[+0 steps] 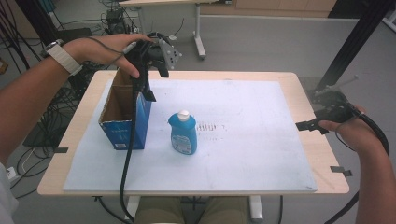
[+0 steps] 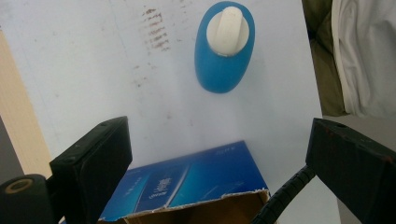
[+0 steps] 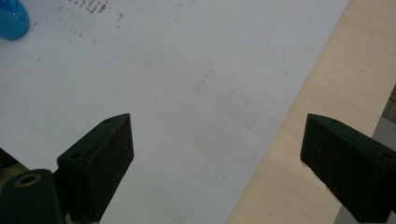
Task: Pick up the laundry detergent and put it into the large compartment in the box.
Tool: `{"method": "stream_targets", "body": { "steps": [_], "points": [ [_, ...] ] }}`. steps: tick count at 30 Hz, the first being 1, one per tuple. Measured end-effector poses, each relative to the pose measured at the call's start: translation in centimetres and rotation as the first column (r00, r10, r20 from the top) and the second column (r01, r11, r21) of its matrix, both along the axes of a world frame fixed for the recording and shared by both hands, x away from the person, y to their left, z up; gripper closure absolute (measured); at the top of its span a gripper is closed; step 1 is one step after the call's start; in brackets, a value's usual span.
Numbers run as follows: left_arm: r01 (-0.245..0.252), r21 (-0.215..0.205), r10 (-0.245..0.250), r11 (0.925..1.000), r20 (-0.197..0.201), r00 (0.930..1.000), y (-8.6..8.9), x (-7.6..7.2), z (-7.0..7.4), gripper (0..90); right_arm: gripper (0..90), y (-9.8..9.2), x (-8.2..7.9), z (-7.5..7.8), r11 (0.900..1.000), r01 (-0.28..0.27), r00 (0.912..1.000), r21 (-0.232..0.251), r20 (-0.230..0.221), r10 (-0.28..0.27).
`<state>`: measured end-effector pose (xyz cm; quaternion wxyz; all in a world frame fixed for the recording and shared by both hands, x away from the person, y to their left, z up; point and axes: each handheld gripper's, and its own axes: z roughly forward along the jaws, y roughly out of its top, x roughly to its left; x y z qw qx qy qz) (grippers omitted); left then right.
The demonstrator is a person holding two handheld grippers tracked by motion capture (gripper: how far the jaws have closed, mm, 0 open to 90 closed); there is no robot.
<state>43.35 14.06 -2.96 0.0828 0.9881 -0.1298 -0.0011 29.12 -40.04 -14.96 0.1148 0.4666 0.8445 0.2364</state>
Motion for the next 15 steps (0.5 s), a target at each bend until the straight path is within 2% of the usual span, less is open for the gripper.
{"method": "stream_targets", "body": {
  "steps": [6, 15],
  "points": [
    [0.023, -0.001, -0.023, 0.9997, 0.004, 0.9997, -0.5, -0.3, 0.0, 7.5, 9.5, -0.2, -0.2, 0.0, 1.0, 0.003, 1.0, 0.002, 0.002, -0.003],
    [0.06, 0.022, -0.059, 0.998, -0.019, 0.9981, -2.1, -0.4, -1.1, 5.0, 9.5, -0.3, -0.4, -0.3, 1.0, 0.002, 1.0, 0.007, 0.001, -0.002]
  ]
}}
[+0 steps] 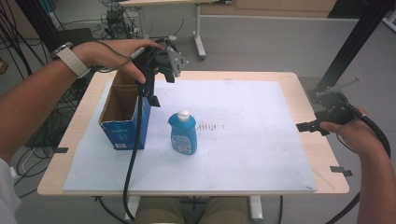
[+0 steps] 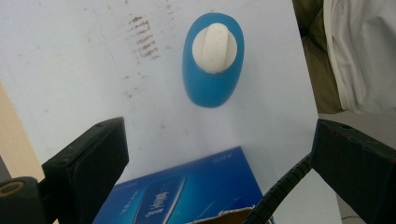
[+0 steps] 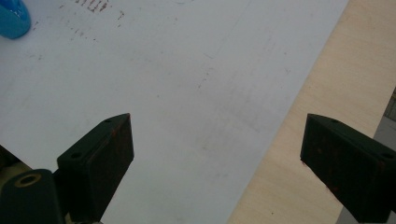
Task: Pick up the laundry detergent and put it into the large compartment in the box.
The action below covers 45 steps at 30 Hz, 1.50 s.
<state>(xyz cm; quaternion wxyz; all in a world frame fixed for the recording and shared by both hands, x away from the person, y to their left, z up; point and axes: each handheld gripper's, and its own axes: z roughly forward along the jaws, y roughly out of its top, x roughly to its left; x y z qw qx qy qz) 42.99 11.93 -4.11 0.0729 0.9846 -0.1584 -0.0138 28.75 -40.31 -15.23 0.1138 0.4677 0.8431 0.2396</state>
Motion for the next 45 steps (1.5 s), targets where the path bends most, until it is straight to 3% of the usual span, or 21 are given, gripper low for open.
{"method": "stream_targets", "body": {
  "steps": [10, 24, 45],
  "points": [
    [0.036, 0.015, -0.035, 0.9993, -0.012, 0.9993, -1.5, -0.1, -1.2, 5.7, 9.5, -0.2, -0.2, -0.1, 1.0, 0.004, 1.0, 0.0, -0.001, -0.004],
    [0.07, 0.021, -0.07, 0.9973, -0.01, 0.9975, -3.1, -0.4, -1.7, 6.3, 9.5, -0.5, -0.2, -0.5, 1.0, 0.008, 0.9999, 0.008, -0.007, -0.008],
    [0.087, 0.021, -0.087, 0.996, -0.002, 0.9962, -3.7, -0.8, -2.1, 6.2, 9.5, -0.7, -0.5, -0.5, 1.0, 0.011, 0.9999, 0.015, -0.004, -0.011]
  ]
}}
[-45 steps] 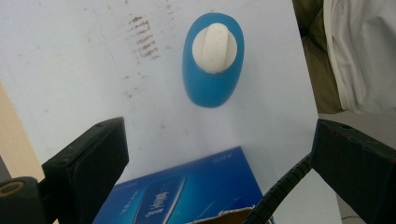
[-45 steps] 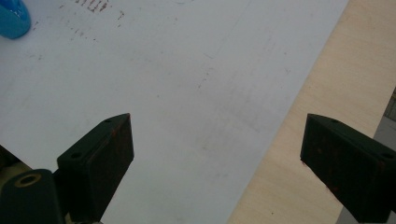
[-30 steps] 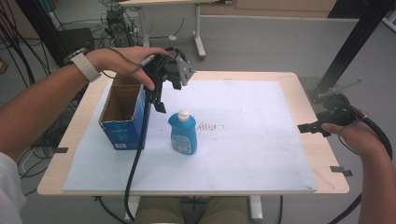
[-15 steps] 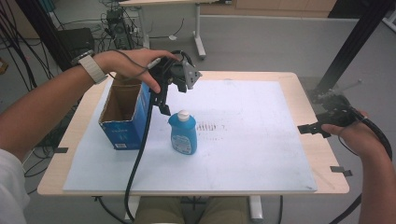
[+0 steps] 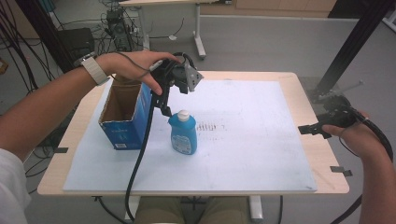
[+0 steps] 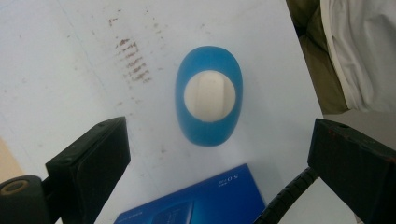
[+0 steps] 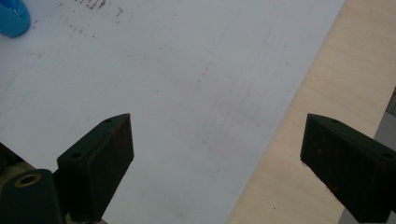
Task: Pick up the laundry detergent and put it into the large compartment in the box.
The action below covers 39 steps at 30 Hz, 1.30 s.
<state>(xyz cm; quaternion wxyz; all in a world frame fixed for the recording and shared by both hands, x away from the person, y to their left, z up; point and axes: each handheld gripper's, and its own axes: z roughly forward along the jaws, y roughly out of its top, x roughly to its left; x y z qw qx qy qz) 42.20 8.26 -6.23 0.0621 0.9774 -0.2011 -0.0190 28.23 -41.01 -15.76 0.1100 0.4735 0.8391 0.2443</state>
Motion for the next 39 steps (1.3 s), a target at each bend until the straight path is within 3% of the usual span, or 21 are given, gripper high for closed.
{"method": "stream_targets", "body": {
  "steps": [12, 17, 25, 30, 39],
  "points": [
    [0.004, 0.019, -0.004, 0.9998, -0.004, 1.0, -0.2, -0.2, -1.0, 6.2, 9.5, -0.1, -0.2, 0.1, 1.0, 0.005, 1.0, -0.003, 0.002, -0.005],
    [0.0, 0.008, 0.0, 1.0, -0.006, 1.0, -0.1, -0.1, -1.1, 6.2, 9.5, -0.2, -0.3, 0.1, 1.0, 0.003, 1.0, -0.004, 0.005, -0.002],
    [0.009, 0.014, -0.009, 0.9999, -0.001, 1.0, -0.8, -0.3, -1.5, 6.1, 9.5, -0.3, -0.4, -0.1, 1.0, 0.003, 1.0, 0.0, 0.005, -0.003],
    [0.015, 0.029, -0.015, 0.9995, 0.005, 0.9999, -1.4, -0.6, -2.4, 6.1, 9.5, -0.4, -0.5, -0.2, 1.0, 0.007, 1.0, 0.002, 0.003, -0.007],
    [0.022, 0.019, -0.022, 0.9996, 0.014, 0.9996, -1.7, -0.7, -3.0, 6.5, 9.5, -0.5, -0.6, -0.5, 1.0, 0.008, 1.0, 0.005, 0.0, -0.008]
  ]
}}
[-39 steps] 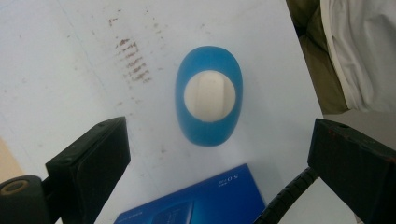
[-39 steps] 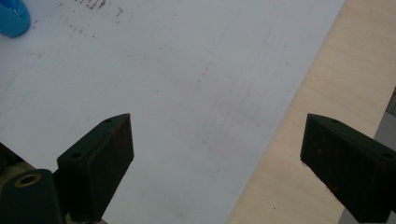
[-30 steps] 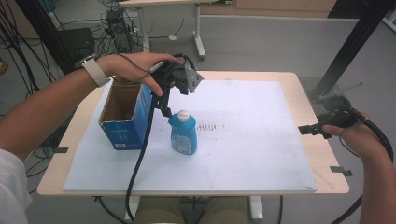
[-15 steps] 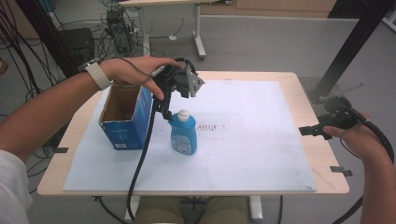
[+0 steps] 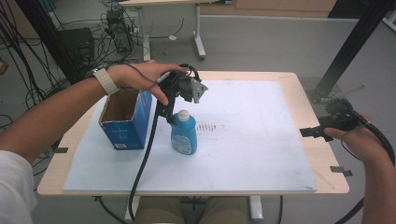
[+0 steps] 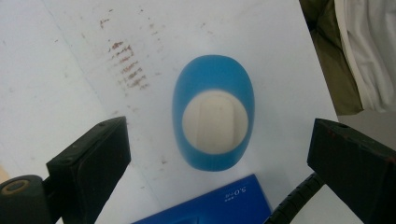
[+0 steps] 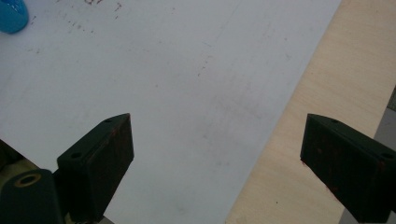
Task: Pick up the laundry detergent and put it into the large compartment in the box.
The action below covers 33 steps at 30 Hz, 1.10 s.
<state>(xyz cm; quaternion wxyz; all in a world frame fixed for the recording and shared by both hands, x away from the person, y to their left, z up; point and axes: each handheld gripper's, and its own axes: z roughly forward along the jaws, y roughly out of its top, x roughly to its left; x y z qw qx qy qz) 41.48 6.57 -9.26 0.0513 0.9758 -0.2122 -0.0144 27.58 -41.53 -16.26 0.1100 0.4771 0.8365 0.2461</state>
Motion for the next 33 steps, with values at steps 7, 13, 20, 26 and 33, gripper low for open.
{"method": "stream_targets", "body": {
  "steps": [7, 13, 20, 26, 33],
  "points": [
    [0.005, 0.014, -0.004, 0.9999, -0.008, 1.0, -0.5, 0.0, -0.7, 6.5, 9.5, 0.1, 0.1, 0.2, 1.0, -0.004, 1.0, -0.002, -0.001, 0.004],
    [0.006, 0.018, -0.006, 0.9998, -0.005, 1.0, -0.6, -0.1, -1.1, 6.7, 9.5, 0.1, 0.0, 0.2, 1.0, -0.002, 1.0, -0.002, -0.003, 0.002],
    [0.004, 0.013, -0.004, 0.9999, -0.001, 1.0, -0.7, 0.0, -1.4, 6.7, 9.5, 0.0, 0.0, 0.1, 1.0, -0.002, 1.0, -0.001, -0.002, 0.002],
    [0.004, 0.028, -0.004, 0.9996, -0.001, 1.0, -0.9, 0.0, -1.8, 6.7, 9.5, 0.0, 0.0, 0.1, 1.0, -0.003, 1.0, -0.001, -0.003, 0.003],
    [0.001, 0.029, -0.001, 0.9996, -0.005, 1.0, -0.9, 0.1, -2.2, 6.9, 9.5, 0.0, 0.1, 0.0, 1.0, -0.004, 1.0, -0.002, -0.004, 0.004]
  ]
}}
